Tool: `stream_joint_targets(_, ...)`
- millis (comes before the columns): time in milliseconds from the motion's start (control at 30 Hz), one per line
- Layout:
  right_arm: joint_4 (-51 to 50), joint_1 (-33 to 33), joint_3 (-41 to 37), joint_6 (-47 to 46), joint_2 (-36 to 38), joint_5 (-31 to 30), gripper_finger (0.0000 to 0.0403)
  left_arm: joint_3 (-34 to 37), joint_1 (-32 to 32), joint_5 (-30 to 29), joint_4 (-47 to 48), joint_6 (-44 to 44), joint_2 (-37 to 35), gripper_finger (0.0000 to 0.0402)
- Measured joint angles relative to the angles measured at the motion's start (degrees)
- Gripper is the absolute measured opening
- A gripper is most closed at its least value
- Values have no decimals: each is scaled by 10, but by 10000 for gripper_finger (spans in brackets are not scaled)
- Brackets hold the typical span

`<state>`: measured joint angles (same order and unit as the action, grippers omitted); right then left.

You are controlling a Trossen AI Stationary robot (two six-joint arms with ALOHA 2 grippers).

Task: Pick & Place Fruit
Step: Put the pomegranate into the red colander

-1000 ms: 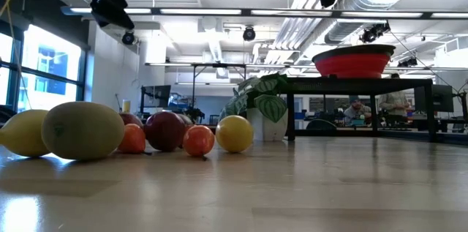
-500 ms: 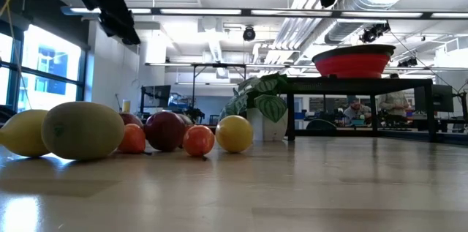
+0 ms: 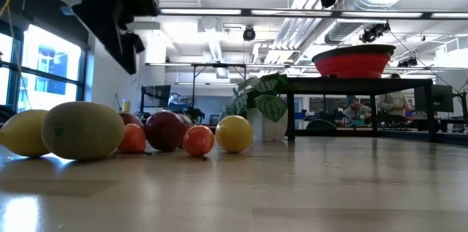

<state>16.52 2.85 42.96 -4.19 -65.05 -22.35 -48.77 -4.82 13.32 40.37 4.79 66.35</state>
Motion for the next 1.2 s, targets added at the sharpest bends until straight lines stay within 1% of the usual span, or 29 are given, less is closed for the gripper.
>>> stream_joint_targets(300,-1,0,0,0,0,0,2,0,0,4,1,-2,76,259)
stream_joint_targets(533,-2,0,0,0,0,0,2,0,0,55,-8,0,121,259)
stream_joint_targets(600,-4,0,0,0,0,0,2,0,0,58,-17,-1,129,259)
stream_joint_targets(900,-32,0,0,0,0,0,2,0,0,58,-41,0,142,259)
stream_joint_targets(1200,-30,0,0,0,0,0,2,0,0,57,-50,1,150,259)
